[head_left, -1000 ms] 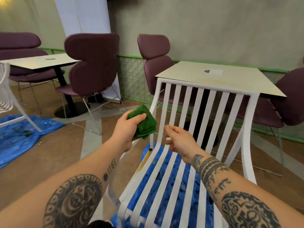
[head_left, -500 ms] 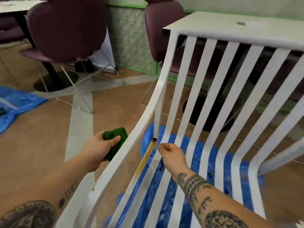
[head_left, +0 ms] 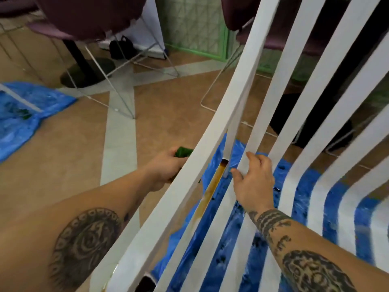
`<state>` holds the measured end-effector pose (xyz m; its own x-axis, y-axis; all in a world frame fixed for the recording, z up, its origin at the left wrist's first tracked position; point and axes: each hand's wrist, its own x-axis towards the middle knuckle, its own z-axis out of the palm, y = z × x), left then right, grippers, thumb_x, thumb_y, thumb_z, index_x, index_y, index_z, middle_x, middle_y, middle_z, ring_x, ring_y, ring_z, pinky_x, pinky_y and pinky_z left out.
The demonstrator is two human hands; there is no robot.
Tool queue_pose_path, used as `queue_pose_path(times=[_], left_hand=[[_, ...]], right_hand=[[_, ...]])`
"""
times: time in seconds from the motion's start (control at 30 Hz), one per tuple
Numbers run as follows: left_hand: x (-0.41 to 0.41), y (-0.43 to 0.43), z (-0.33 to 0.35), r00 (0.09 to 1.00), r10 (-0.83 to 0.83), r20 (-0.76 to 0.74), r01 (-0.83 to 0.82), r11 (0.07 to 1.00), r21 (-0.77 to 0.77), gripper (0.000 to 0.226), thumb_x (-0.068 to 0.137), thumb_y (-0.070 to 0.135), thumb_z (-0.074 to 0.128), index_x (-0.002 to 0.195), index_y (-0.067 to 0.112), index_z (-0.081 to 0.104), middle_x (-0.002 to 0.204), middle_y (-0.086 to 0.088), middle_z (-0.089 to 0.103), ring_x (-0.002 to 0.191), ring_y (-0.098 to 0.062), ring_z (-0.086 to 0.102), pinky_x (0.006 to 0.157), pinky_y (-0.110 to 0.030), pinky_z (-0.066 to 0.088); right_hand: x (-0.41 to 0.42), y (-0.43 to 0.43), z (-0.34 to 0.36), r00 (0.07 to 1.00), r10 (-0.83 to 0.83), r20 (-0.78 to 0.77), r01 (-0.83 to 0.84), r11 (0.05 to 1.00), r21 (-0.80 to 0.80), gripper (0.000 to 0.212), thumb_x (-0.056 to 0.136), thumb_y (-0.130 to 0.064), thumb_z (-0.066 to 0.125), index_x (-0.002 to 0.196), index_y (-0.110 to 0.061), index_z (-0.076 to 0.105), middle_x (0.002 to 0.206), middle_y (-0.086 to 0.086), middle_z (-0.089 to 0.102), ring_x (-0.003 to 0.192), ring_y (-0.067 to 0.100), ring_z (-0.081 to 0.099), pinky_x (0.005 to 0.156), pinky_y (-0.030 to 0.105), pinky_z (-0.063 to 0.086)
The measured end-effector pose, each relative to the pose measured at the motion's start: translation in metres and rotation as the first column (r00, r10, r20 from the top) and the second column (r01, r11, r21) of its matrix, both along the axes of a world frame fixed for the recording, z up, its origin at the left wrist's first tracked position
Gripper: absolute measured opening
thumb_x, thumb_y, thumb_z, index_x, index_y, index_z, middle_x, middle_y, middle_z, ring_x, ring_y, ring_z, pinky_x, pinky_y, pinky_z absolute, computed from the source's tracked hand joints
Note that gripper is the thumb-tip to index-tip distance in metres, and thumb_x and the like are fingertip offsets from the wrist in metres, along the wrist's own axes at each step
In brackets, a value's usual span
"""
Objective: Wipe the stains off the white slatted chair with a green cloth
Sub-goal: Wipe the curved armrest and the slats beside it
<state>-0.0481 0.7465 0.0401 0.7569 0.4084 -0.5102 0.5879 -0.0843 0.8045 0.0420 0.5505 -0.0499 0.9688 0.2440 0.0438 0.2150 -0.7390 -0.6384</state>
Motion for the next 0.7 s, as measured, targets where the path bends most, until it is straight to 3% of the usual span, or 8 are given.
queue_pose_path(times=[0.1, 0.2, 0.27, 0.43, 0.53, 0.6, 0.7], left_hand=[[-0.018, 0.001, 0.007, 0.999, 0.032, 0.016, -0.031, 0.996, -0.087, 0.032, 0.099, 0.019, 0.061, 0.128, 0.005, 0.062, 0.120, -0.021, 0.069, 0.100, -0.034, 0.068, 0.098, -0.056, 0.053], [-0.041, 0.002, 0.030, 0.982, 0.184, 0.050, -0.169, 0.961, -0.217, 0.034, 0.093, 0.024, 0.071, 0.124, 0.015, 0.061, 0.117, -0.019, 0.071, 0.103, -0.039, 0.071, 0.089, -0.060, 0.057], [-0.046, 0.002, 0.048, 0.951, 0.292, 0.105, -0.263, 0.937, -0.229, 0.029, 0.092, 0.023, 0.072, 0.118, 0.018, 0.059, 0.112, -0.015, 0.070, 0.098, -0.034, 0.071, 0.080, -0.048, 0.062], [-0.072, -0.003, 0.121, 0.840, 0.422, 0.340, -0.348, 0.901, -0.260, 0.025, 0.088, 0.018, 0.076, 0.092, 0.020, 0.052, 0.104, -0.015, 0.069, 0.090, -0.036, 0.071, 0.068, -0.044, 0.060], [-0.078, -0.015, 0.158, 0.802, 0.360, 0.477, -0.285, 0.932, -0.224, 0.027, 0.085, 0.023, 0.080, 0.089, 0.018, 0.054, 0.092, -0.011, 0.070, 0.084, -0.030, 0.070, 0.064, -0.039, 0.058], [-0.087, -0.027, 0.183, 0.792, 0.327, 0.516, -0.203, 0.938, -0.281, 0.023, 0.089, 0.034, 0.075, 0.098, 0.017, 0.062, 0.088, -0.006, 0.072, 0.084, -0.025, 0.070, 0.063, -0.035, 0.057], [-0.101, -0.035, 0.204, 0.846, 0.326, 0.421, -0.150, 0.905, -0.397, 0.057, 0.094, 0.065, 0.051, 0.109, 0.014, 0.070, 0.095, -0.003, 0.077, 0.090, -0.022, 0.073, 0.074, -0.037, 0.060]], right_hand=[[-0.013, 0.007, 0.023, 0.994, -0.047, -0.098, 0.055, 0.996, 0.072, 0.051, 0.096, -0.039, 0.064, 0.140, -0.015, 0.053, 0.147, 0.005, 0.040, 0.134, 0.029, 0.041, 0.111, 0.044, 0.039], [-0.047, 0.011, 0.072, 0.991, -0.037, -0.131, 0.068, 0.967, 0.244, 0.035, 0.102, -0.037, 0.056, 0.131, -0.019, 0.060, 0.142, -0.001, 0.044, 0.136, 0.020, 0.036, 0.099, 0.025, 0.032], [-0.062, 0.015, 0.105, 0.991, -0.027, -0.131, 0.076, 0.921, 0.382, 0.030, 0.104, -0.034, 0.052, 0.130, -0.021, 0.060, 0.140, -0.003, 0.044, 0.132, 0.014, 0.040, 0.094, 0.020, 0.031], [-0.100, 0.020, 0.207, 0.997, -0.009, 0.075, -0.038, 0.802, 0.596, 0.015, 0.104, -0.032, 0.051, 0.115, -0.033, 0.061, 0.123, -0.010, 0.048, 0.109, 0.008, 0.055, 0.091, 0.023, 0.047], [-0.116, 0.035, 0.246, 0.963, 0.224, 0.151, -0.270, 0.816, 0.511, 0.030, 0.101, -0.036, 0.056, 0.130, -0.030, 0.062, 0.126, -0.011, 0.052, 0.110, 0.003, 0.055, 0.088, 0.015, 0.045], [-0.128, 0.045, 0.266, 0.904, 0.412, 0.117, -0.418, 0.792, 0.445, 0.053, 0.099, -0.044, 0.058, 0.148, -0.028, 0.048, 0.137, -0.009, 0.047, 0.119, 0.003, 0.051, 0.096, 0.016, 0.044], [-0.134, 0.050, 0.276, 0.900, 0.425, 0.099, -0.429, 0.821, 0.377, 0.069, 0.096, -0.044, 0.064, 0.156, -0.027, 0.035, 0.143, -0.011, 0.038, 0.125, 0.001, 0.041, 0.102, 0.018, 0.036]])
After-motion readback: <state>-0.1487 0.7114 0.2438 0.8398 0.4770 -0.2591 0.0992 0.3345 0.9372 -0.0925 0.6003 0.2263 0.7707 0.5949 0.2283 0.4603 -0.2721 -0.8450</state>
